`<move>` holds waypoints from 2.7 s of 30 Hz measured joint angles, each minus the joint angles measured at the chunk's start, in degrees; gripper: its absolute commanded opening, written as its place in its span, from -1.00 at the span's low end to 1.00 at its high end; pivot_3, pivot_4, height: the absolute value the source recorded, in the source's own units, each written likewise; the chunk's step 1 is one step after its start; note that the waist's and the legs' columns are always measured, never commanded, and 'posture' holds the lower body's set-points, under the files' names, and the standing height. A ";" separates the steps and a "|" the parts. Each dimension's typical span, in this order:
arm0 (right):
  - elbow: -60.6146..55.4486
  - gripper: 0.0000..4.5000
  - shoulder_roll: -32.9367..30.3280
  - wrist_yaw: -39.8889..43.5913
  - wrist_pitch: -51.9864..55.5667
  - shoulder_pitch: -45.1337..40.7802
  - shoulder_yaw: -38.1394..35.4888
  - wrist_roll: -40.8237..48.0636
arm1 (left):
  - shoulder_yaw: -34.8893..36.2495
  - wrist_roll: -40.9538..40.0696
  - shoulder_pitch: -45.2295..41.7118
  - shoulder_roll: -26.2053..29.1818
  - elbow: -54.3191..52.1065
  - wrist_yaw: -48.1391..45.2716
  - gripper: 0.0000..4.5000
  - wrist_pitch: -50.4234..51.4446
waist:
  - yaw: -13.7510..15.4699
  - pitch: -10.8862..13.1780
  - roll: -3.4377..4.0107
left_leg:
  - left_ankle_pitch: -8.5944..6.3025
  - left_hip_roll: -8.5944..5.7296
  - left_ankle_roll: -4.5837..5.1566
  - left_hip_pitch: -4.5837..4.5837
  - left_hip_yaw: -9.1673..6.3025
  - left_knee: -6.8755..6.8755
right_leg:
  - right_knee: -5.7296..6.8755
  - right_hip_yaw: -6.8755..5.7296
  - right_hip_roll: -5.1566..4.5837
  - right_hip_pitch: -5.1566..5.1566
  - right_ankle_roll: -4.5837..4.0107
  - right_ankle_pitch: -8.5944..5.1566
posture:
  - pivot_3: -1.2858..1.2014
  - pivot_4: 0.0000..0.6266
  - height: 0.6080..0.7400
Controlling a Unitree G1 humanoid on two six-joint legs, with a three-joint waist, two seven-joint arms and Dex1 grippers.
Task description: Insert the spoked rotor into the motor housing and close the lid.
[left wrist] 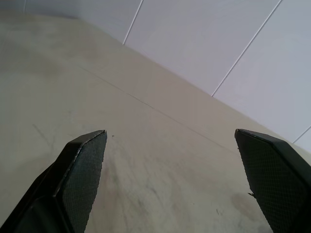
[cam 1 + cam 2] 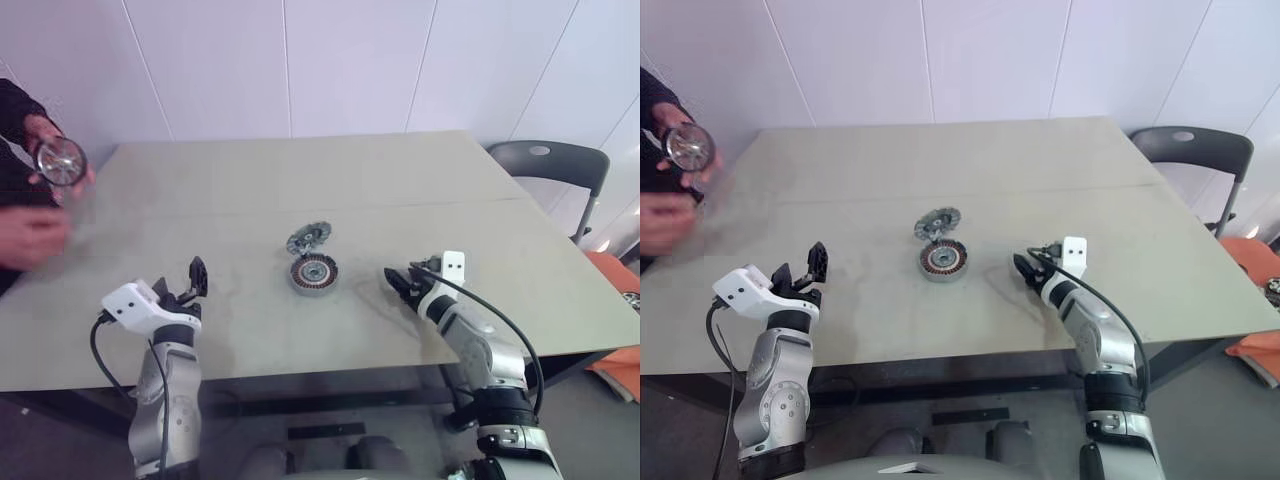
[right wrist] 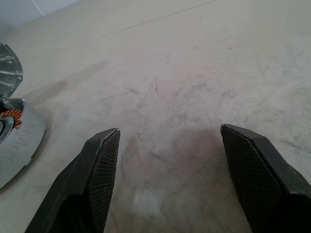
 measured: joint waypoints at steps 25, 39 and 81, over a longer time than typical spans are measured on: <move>-0.29 0.54 -0.03 -0.04 -0.06 0.41 -0.12 0.03 | 0.00 0.07 -0.65 0.18 0.30 -0.39 0.99 0.01 | 0.01 -0.01 -0.01 | 0.00 0.00 0.00 0.01 0.00 0.00 | 0.00 0.00 0.00 0.01 0.00 0.00 | 0.03 -1.00 1.00; -0.73 0.54 -0.02 -0.05 -0.10 0.85 -0.07 0.03 | -0.03 0.09 -0.68 0.37 0.70 -0.52 0.99 0.05 | 0.04 -0.01 -0.01 | 0.00 0.00 0.00 0.02 0.00 0.00 | 0.00 0.00 0.00 0.03 0.00 0.00 | 0.03 -1.00 1.00; -2.88 0.54 -9.20 -3.24 -2.60 -0.31 -5.43 -1.17 | -0.06 0.18 -2.86 0.65 3.43 -1.40 0.99 -0.15 | 0.05 -0.01 -0.01 | 0.00 -0.01 0.00 0.02 0.05 0.02 | 0.01 0.05 0.01 0.03 0.01 0.01 | 0.03 -1.00 1.00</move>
